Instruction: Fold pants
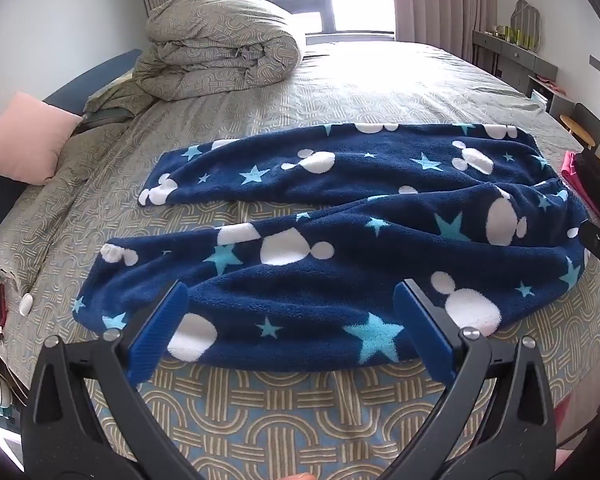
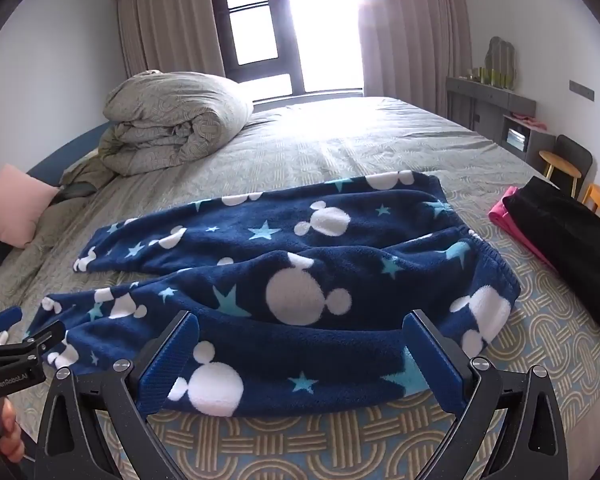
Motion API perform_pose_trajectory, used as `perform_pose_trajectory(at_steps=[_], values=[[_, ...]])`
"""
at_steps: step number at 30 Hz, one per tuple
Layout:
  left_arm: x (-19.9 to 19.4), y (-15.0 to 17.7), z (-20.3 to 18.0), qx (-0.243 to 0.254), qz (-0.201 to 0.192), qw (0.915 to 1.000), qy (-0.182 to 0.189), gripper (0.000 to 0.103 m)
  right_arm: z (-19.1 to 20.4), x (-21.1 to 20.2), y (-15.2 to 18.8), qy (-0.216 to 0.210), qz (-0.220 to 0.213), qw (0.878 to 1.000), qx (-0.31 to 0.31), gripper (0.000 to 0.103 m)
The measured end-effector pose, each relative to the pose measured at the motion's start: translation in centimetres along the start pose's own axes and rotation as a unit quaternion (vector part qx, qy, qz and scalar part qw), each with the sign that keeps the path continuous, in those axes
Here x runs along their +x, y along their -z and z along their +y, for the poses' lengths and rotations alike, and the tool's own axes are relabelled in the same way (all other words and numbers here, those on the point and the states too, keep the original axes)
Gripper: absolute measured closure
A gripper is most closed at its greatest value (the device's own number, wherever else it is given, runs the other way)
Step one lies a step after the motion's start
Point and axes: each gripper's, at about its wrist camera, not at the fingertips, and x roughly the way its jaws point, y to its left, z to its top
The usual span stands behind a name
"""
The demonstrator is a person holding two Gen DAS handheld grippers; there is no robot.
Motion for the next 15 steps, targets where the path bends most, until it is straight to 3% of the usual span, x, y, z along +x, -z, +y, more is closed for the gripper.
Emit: perform_pose_trajectory(at_steps=[15], values=[[0.15,0.01,0.46,-0.002,-0.001,1.0000,0.003,0.001,0.58,0.30,0.14,-0.002,-0.031,0.999,-0.014,0.000]])
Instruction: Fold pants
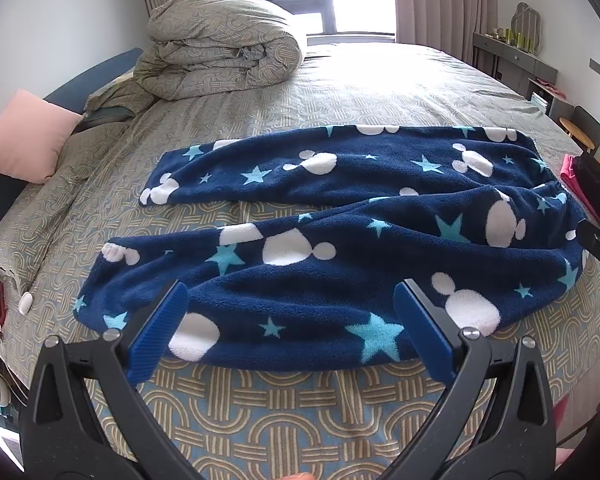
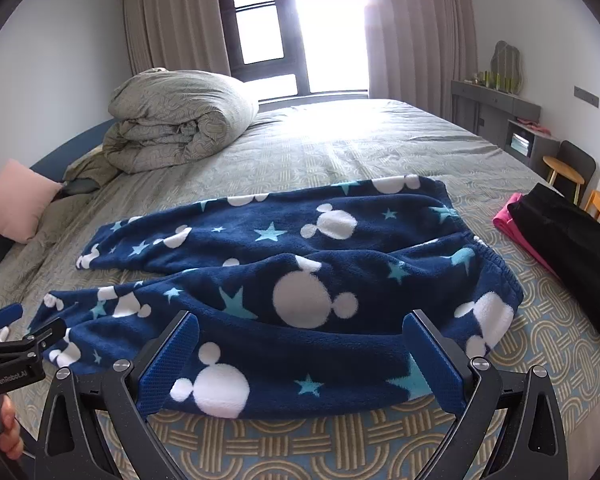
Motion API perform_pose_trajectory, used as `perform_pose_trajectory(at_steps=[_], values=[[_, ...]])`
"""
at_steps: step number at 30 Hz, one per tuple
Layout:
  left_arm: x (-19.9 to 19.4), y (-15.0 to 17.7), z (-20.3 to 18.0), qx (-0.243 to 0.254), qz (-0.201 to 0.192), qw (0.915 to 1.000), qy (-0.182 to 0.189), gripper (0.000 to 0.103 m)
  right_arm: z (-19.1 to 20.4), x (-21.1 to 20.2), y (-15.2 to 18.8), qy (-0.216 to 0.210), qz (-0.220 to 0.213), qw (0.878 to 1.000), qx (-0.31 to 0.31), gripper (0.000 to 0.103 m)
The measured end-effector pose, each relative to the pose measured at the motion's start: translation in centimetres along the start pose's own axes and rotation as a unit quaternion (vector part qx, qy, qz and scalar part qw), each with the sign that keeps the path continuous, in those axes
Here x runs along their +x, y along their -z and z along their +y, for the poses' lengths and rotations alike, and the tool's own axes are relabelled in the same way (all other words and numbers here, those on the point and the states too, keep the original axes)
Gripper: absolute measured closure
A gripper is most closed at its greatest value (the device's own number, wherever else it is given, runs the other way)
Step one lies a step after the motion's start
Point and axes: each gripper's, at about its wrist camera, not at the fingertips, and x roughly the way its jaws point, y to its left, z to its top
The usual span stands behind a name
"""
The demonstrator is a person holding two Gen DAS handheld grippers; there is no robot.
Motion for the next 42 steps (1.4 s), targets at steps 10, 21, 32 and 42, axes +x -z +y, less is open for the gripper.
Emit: perform_pose_trajectory(at_steps=[10,21,32,42], values=[[-0.06,-0.07,-0.19,0.004,0.001,1.0000,0.003,0.001,0.08,-0.10,-0.34,0.001,-0.002,1.000,-0.003,0.000],[-0.09,-0.06,-0.24,0.004,0.003,1.0000,0.002,0.001,-0.14,-0.56,-0.28,0.006,-0.001,1.000,-0.004,0.000],[0.16,0.21,0.00,0.002,0.007,1.0000,0.004,0.001,-0.45,-0.56,-0.05,0.001,0.015,1.000,0.011,0.000],[0.27,0.30,0.03,0.001,0.008,0.9999,0.006,0.001,-0.66,-0.42,0.27,-0.002,0.031,0.999,0.023,0.000]])
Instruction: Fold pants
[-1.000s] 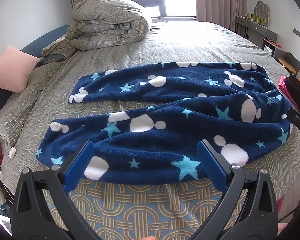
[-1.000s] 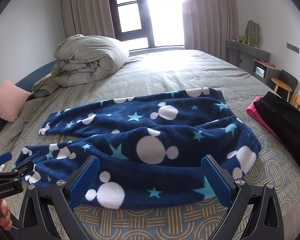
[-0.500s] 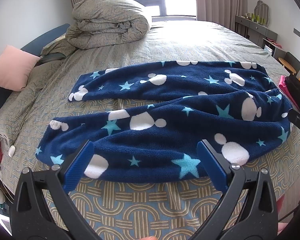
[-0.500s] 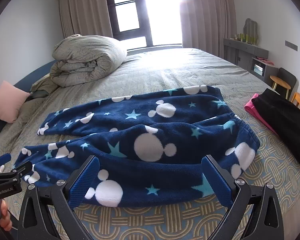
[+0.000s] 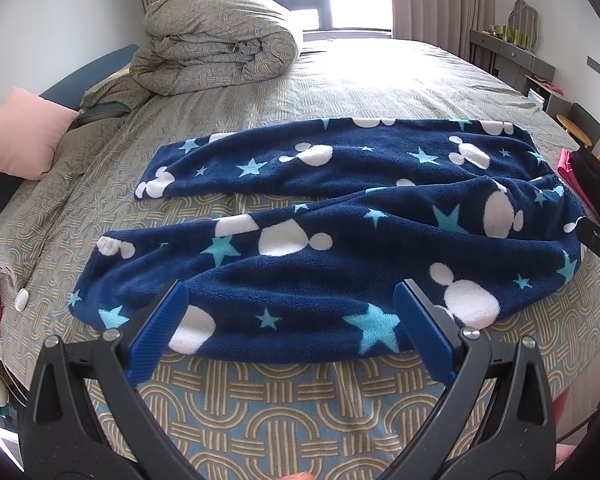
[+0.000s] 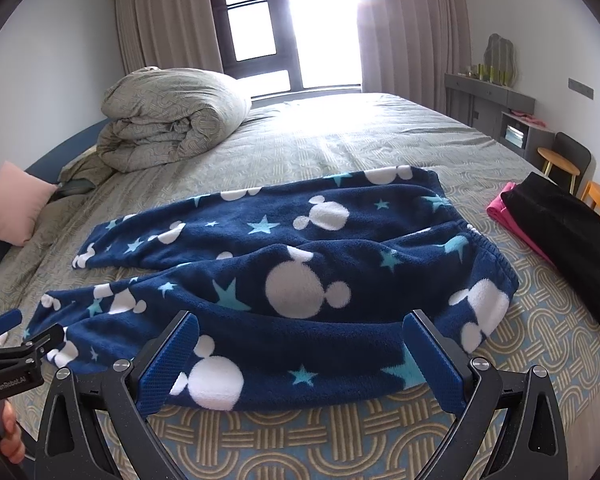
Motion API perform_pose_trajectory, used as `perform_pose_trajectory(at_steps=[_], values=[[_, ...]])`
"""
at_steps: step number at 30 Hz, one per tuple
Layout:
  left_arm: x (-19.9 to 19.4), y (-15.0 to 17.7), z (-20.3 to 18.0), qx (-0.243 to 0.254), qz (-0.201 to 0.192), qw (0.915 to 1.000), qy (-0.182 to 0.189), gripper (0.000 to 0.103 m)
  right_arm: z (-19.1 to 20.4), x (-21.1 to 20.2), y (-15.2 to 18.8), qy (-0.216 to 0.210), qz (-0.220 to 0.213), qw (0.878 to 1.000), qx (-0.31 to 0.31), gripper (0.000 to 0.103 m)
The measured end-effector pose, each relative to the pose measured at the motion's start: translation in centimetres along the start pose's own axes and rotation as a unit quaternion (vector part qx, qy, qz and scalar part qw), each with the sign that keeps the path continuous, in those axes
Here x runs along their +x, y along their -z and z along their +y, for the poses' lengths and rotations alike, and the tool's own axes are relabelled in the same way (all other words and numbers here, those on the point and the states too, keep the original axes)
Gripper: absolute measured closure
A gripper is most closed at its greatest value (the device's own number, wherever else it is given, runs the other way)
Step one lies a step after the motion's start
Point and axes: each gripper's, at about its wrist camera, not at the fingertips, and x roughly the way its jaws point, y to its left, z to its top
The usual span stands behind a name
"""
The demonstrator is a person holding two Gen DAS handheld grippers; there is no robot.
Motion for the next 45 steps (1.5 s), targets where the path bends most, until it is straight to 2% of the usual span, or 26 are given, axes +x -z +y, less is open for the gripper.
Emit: perform_pose_trajectory(at_steps=[37,45], values=[[0.2,0.5,0.2,-0.003,0.002,1.0000,0.001,0.001,-0.1,0.2,0.4,-0.010,-0.005,1.000,0.012,0.000],[1.0,1.0,1.3,-0.011,0.019,0.9997,0.007,0.001,0.0,0.6,0.5,-0.006,0.015,1.000,0.019,0.000]])
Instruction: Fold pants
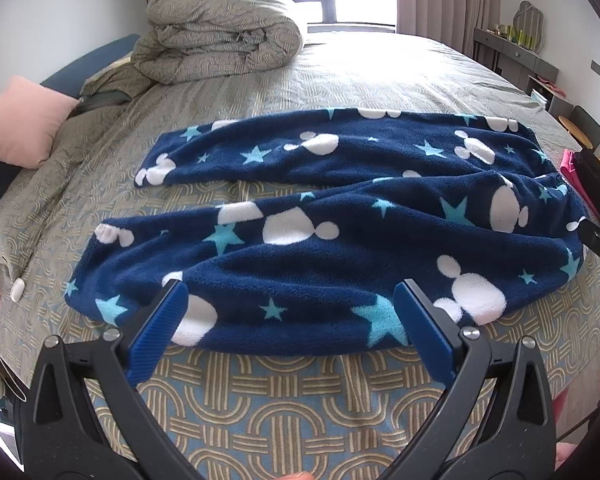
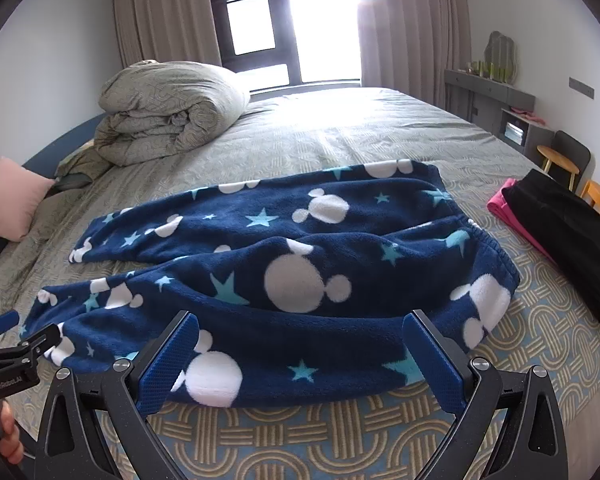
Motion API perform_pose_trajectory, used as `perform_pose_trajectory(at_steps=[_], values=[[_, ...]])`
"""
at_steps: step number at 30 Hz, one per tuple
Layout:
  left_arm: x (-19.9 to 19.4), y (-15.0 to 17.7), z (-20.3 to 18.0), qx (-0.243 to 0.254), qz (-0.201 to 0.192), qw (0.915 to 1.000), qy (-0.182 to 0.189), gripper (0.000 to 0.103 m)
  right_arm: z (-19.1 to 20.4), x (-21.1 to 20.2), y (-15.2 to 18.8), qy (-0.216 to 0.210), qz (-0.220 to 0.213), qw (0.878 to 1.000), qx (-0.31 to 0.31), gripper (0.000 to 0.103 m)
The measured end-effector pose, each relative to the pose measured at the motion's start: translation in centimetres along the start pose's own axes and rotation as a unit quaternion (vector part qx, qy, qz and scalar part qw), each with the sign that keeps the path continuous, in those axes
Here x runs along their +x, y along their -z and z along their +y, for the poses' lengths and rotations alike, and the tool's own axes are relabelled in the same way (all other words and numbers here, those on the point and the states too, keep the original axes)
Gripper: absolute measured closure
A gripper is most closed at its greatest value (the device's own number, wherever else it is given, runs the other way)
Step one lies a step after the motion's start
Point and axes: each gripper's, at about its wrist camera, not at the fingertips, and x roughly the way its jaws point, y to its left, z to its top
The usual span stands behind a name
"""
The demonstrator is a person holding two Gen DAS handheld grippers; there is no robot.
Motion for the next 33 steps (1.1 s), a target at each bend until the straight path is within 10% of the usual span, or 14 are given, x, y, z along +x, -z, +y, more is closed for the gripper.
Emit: perform_pose_trajectory(at_steps=[13,23,33], values=[[3.7,5.2,14.6,-0.181,0.083,0.9785,-0.053,0.001,-10.9,1.8,1.6,0.075,0.087,0.985,0.129,0.000],[7.2,5.1,17.5,-0.278,0.105,0.9544,0.025,0.001,-15.7,3.8,1.9,0.050,0.106,0.963,0.241,0.002],[10.8,5.6,19.1,-0.377,0.127,0.9134,0.089,0.008,-16.3,5.9,2.3,-0.004,0.104,0.952,0.288,0.002]])
